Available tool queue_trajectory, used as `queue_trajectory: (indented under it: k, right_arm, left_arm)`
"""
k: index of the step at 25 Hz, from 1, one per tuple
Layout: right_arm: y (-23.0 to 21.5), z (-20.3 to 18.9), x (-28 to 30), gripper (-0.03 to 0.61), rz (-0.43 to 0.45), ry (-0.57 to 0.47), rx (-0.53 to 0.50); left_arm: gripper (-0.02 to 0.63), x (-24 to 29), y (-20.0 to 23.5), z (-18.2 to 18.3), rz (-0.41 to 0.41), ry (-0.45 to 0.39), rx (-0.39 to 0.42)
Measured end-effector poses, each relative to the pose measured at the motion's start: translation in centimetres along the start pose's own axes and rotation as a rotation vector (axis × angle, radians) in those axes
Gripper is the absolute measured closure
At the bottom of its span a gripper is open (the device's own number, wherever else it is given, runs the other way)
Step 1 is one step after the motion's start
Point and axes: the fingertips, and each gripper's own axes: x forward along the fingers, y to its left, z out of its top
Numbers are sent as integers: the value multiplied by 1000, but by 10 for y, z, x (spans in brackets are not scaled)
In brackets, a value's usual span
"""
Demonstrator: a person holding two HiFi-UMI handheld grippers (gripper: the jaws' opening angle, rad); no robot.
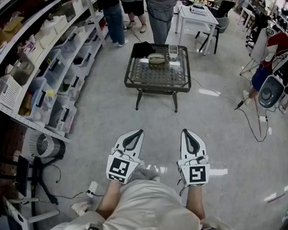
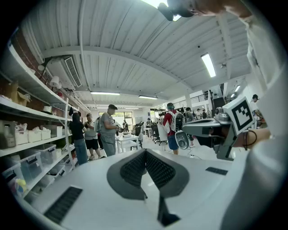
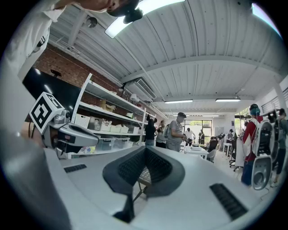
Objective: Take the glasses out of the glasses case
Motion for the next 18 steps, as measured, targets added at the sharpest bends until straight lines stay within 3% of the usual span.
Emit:
queue_trajectory:
  k: [10,18]
  right_arm:
    - [19,-1,7,572,28,-9,-12]
    - [18,-3,53,572,5,34,-41]
  left_arm:
    - [603,-10,5,-2,42,-15,-23]
    - [603,23,48,-7,32,-39,-28]
